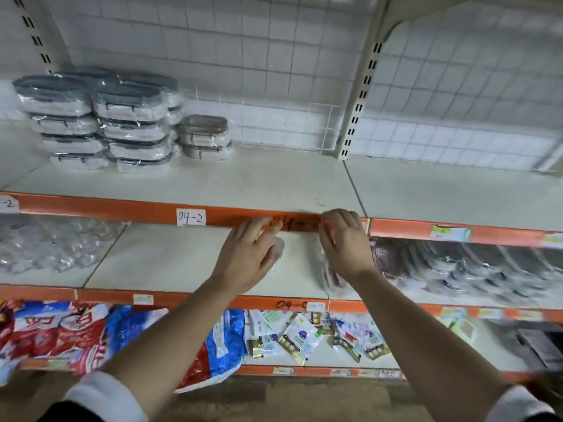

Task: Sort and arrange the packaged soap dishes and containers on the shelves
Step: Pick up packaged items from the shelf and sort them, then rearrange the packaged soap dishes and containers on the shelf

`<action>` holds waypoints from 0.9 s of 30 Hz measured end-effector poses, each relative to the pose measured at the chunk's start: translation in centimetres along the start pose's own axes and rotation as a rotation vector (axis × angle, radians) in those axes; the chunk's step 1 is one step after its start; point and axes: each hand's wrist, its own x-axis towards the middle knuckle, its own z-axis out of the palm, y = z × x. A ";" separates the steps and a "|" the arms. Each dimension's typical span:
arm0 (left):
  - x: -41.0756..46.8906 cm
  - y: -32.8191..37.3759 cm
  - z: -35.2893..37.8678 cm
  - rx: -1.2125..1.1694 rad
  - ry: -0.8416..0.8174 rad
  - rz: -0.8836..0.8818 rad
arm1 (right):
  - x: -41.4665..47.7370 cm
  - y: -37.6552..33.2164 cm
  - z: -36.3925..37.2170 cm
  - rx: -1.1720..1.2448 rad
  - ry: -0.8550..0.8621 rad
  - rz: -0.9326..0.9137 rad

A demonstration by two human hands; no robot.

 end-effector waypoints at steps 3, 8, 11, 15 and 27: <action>-1.9 2.6 1.8 0.011 -0.077 -0.003 | -3.8 1.6 -0.4 -0.008 -0.031 0.020; -4.4 4.6 7.0 0.003 -0.225 -0.106 | -11.3 4.9 1.8 -0.005 -0.157 0.134; -5.6 4.3 11.0 0.000 -0.336 -0.147 | -13.9 7.0 4.0 -0.013 -0.259 0.201; -6.6 2.3 16.8 -0.004 -0.449 -0.223 | -14.5 9.8 6.7 -0.035 -0.334 0.263; -1.0 -6.1 29.3 0.036 -0.439 -0.284 | -10.4 16.1 15.2 -0.230 -0.244 0.460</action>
